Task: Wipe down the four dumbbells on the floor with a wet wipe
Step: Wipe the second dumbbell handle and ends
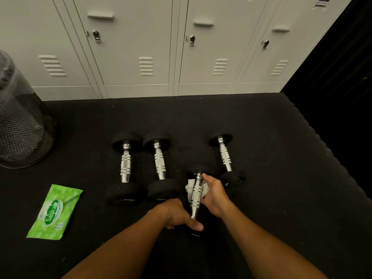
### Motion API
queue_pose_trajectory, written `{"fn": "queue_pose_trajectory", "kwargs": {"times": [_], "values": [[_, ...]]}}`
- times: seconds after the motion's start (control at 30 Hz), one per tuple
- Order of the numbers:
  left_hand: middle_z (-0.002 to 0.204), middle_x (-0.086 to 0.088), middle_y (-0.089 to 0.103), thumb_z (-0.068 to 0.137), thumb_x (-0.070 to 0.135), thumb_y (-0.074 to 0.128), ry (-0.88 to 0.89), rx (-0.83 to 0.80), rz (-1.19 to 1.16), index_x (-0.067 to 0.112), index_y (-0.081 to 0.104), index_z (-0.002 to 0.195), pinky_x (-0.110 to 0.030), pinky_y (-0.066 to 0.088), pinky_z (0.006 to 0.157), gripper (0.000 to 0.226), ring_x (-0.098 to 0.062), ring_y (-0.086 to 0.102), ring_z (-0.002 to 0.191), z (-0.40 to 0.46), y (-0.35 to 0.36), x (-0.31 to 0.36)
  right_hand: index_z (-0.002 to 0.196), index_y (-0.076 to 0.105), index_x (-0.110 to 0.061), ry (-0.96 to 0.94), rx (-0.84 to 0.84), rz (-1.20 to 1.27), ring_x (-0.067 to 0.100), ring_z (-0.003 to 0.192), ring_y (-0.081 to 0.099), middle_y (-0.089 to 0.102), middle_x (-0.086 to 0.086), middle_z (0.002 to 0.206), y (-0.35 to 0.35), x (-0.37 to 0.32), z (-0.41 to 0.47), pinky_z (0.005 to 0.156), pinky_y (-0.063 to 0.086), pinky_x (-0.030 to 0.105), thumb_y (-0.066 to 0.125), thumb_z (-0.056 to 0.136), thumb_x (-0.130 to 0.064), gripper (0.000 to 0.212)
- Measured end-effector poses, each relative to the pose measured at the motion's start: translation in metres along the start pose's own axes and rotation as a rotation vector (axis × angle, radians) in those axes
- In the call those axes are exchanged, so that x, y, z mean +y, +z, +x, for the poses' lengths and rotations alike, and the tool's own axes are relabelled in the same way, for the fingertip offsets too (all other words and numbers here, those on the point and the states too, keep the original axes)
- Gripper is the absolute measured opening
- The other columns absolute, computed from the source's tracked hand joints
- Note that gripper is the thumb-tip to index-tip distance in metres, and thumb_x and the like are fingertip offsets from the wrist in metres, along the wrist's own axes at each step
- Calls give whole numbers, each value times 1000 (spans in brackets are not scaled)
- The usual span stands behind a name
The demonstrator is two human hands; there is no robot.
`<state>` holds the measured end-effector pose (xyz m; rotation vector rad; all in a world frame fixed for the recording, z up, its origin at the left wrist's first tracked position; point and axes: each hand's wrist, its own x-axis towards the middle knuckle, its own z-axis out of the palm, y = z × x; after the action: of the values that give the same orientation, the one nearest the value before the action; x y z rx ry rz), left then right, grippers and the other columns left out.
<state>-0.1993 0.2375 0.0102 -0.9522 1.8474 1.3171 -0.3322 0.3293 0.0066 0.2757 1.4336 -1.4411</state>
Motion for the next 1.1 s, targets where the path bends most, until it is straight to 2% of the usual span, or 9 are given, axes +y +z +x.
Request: {"fn": "queue_pose_trajectory", "kwargs": {"times": [0.23,0.43,0.5,0.6,0.67,0.73,0.87,1.03,1.1], "values": [[112,3,70,29,65,91,18,-25,7,24,65,122,-33,63,76,105,-16,70,95,-3,-2,-1,126,60,10,155,-166,-270,41,123,58,62,29,127,-24,16,-25,108,45,48,38,96,-64,83],[113,-1,69,34,62,93,-5,-15,-13,18,61,125,-34,62,81,105,-17,70,94,-6,-4,-4,123,64,6,253,-168,-370,32,119,64,68,22,123,-21,14,-28,111,42,45,36,86,-80,98],[113,-1,69,38,60,94,-14,-5,-25,18,61,125,-34,61,81,102,-17,69,95,-6,-3,-4,126,61,5,260,-158,-337,33,118,64,67,23,123,-14,15,-27,108,45,45,39,84,-80,97],[111,1,69,30,63,92,-6,3,-20,21,62,123,-33,62,79,107,-16,69,94,-5,-1,-3,130,58,1,248,-132,-259,31,115,66,68,21,122,-5,19,-29,91,56,39,40,90,-71,84],[112,1,68,35,61,94,-4,8,-18,20,62,123,-32,61,78,103,-16,68,95,-3,-1,-2,129,58,2,239,-127,-255,32,114,66,68,22,122,-6,18,-31,92,56,40,41,90,-71,85],[111,1,67,46,55,95,0,18,-24,19,61,120,-31,60,78,89,-15,66,96,-3,0,-3,127,60,4,248,-132,-298,34,114,66,68,24,121,-8,12,-34,97,54,42,43,86,-75,90],[104,5,63,59,47,95,28,15,-33,26,57,102,-32,59,84,61,-15,63,100,-6,0,-2,123,59,2,267,-79,-362,34,107,69,69,23,118,-8,-3,-43,82,59,40,50,91,-65,75],[100,7,63,58,51,94,61,34,-22,28,58,103,-33,60,84,62,-13,64,97,-5,3,-1,113,60,-3,306,-59,-385,34,107,68,67,22,119,3,-11,-50,81,58,41,50,93,-62,63],[99,7,66,54,55,93,60,41,-13,27,62,103,-32,61,81,65,-13,66,93,-4,5,-2,119,61,-6,306,-41,-363,33,109,67,68,19,120,6,-5,-45,90,56,45,53,91,-63,64]]}}
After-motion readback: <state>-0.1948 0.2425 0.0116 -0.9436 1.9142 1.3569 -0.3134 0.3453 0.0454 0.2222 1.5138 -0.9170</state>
